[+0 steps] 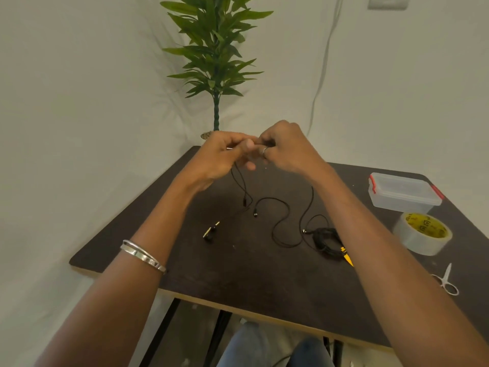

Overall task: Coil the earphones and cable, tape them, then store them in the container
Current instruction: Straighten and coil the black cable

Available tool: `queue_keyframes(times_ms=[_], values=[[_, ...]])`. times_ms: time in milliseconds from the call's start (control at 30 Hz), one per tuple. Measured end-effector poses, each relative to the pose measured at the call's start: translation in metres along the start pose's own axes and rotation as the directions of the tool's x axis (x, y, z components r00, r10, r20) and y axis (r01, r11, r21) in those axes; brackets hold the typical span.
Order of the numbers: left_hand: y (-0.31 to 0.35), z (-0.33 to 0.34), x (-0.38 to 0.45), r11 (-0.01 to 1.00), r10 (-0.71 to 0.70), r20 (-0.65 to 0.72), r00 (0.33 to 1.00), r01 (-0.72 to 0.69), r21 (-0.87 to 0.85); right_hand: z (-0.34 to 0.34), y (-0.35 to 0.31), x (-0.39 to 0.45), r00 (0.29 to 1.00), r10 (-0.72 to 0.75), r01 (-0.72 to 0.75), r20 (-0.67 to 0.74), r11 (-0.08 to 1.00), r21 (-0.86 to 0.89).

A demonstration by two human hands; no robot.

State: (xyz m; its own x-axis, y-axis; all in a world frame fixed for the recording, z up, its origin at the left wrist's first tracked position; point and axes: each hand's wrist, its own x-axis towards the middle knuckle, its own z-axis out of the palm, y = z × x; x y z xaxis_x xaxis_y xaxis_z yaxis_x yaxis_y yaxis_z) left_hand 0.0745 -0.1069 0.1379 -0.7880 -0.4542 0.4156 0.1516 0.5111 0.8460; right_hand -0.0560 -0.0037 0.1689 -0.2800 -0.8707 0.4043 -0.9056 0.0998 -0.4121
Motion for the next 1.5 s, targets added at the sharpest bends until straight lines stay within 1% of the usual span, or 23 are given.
queue_keyframes(times_ms=[67,167,233,267,300,367,400,467,500,567,633,733,800,867,1000,1067,1133,1200,1267,1333,1400,1433,1500], values=[[0.000,0.001,0.001,0.999,0.002,0.019,1.000,-0.003,0.039,-0.002,0.002,-0.001,0.999,0.034,-0.034,0.036,0.999,-0.005],[-0.006,-0.002,-0.001,0.976,-0.031,0.028,0.999,0.025,0.217,-0.007,0.011,-0.007,0.991,0.072,-0.082,0.114,0.993,0.084],[-0.014,-0.008,-0.006,0.962,-0.039,-0.085,0.996,0.061,0.266,-0.011,0.022,-0.012,0.987,0.091,-0.122,0.131,0.960,0.251],[-0.020,-0.013,-0.008,0.967,-0.039,-0.193,0.980,0.085,0.239,-0.014,0.030,-0.014,0.985,0.114,-0.152,0.131,0.931,0.332],[-0.027,-0.020,-0.010,0.977,-0.051,-0.327,0.944,0.115,0.179,-0.018,0.040,-0.017,0.981,0.147,-0.185,0.126,0.905,0.383],[-0.042,-0.036,-0.016,0.983,-0.132,-0.574,0.808,0.181,0.029,-0.024,0.062,-0.022,0.968,0.225,-0.249,0.108,0.872,0.422],[-0.048,-0.042,-0.020,0.975,-0.185,-0.650,0.737,0.221,-0.027,-0.027,0.072,-0.026,0.960,0.263,-0.280,0.098,0.856,0.434],[-0.057,-0.046,-0.026,0.941,-0.268,-0.725,0.634,0.332,-0.057,-0.029,0.086,-0.031,0.939,0.333,-0.331,0.088,0.800,0.500],[-0.063,-0.044,-0.028,0.920,-0.290,-0.727,0.623,0.391,-0.032,-0.027,0.088,-0.032,0.926,0.365,-0.352,0.093,0.750,0.561],[-0.070,-0.034,-0.029,0.872,-0.290,-0.681,0.672,0.479,0.101,-0.019,0.085,-0.032,0.905,0.407,-0.373,0.123,0.622,0.689],[-0.072,-0.022,-0.025,0.843,-0.232,-0.569,0.789,0.455,0.287,-0.012,0.075,-0.029,0.898,0.408,-0.386,0.167,0.543,0.746],[-0.055,-0.001,-0.014,0.875,-0.133,-0.332,0.934,0.267,0.403,-0.001,0.054,-0.026,0.906,0.359,-0.406,0.225,0.583,0.704],[-0.044,0.014,-0.009,0.934,-0.086,-0.171,0.982,0.139,0.329,0.004,0.041,-0.023,0.910,0.338,-0.409,0.240,0.634,0.656],[-0.038,0.023,-0.005,0.959,-0.031,-0.093,0.995,0.056,0.278,0.007,0.032,-0.022,0.914,0.318,-0.403,0.252,0.639,0.655],[-0.037,0.026,-0.002,0.968,0.004,-0.156,0.988,0.035,0.249,0.005,0.030,-0.023,0.914,0.297,-0.404,0.276,0.603,0.688],[-0.037,0.022,-0.003,0.949,-0.014,-0.269,0.963,0.098,0.301,0.005,0.035,-0.027,0.906,0.305,-0.422,0.293,0.596,0.683],[-0.046,0.010,-0.001,0.918,-0.022,-0.426,0.904,0.187,0.350,0.002,0.043,-0.031,0.893,0.327,-0.446,0.308,0.558,0.700],[-0.058,-0.007,0.000,0.906,-0.040,-0.572,0.819,0.271,0.325,-0.002,0.054,-0.037,0.878,0.352,-0.466,0.324,0.480,0.743],[-0.070,-0.019,-0.002,0.896,-0.079,-0.648,0.757,0.339,0.286,-0.006,0.064,-0.042,0.851,0.364,-0.494,0.380,0.304,0.815],[-0.079,-0.018,-0.002,0.868,-0.108,-0.643,0.758,0.388,0.311,-0.003,0.068,-0.043,0.819,0.334,-0.501,0.467,0.018,0.865],[-0.080,-0.006,0.001,0.848,-0.129,-0.625,0.770,0.412,0.334,0.004,0.064,-0.041,0.821,0.291,-0.440,0.491,-0.225,0.869],[-0.077,0.003,0.002,0.854,-0.124,-0.624,0.772,0.404,0.329,0.008,0.060,-0.038,0.833,0.280,-0.395,0.477,-0.303,0.867],[-0.065,0.024,0.002,0.912,-0.066,-0.596,0.800,0.291,0.290,0.013,0.051,-0.030,0.852,0.292,-0.306,0.435,-0.396,0.866]])
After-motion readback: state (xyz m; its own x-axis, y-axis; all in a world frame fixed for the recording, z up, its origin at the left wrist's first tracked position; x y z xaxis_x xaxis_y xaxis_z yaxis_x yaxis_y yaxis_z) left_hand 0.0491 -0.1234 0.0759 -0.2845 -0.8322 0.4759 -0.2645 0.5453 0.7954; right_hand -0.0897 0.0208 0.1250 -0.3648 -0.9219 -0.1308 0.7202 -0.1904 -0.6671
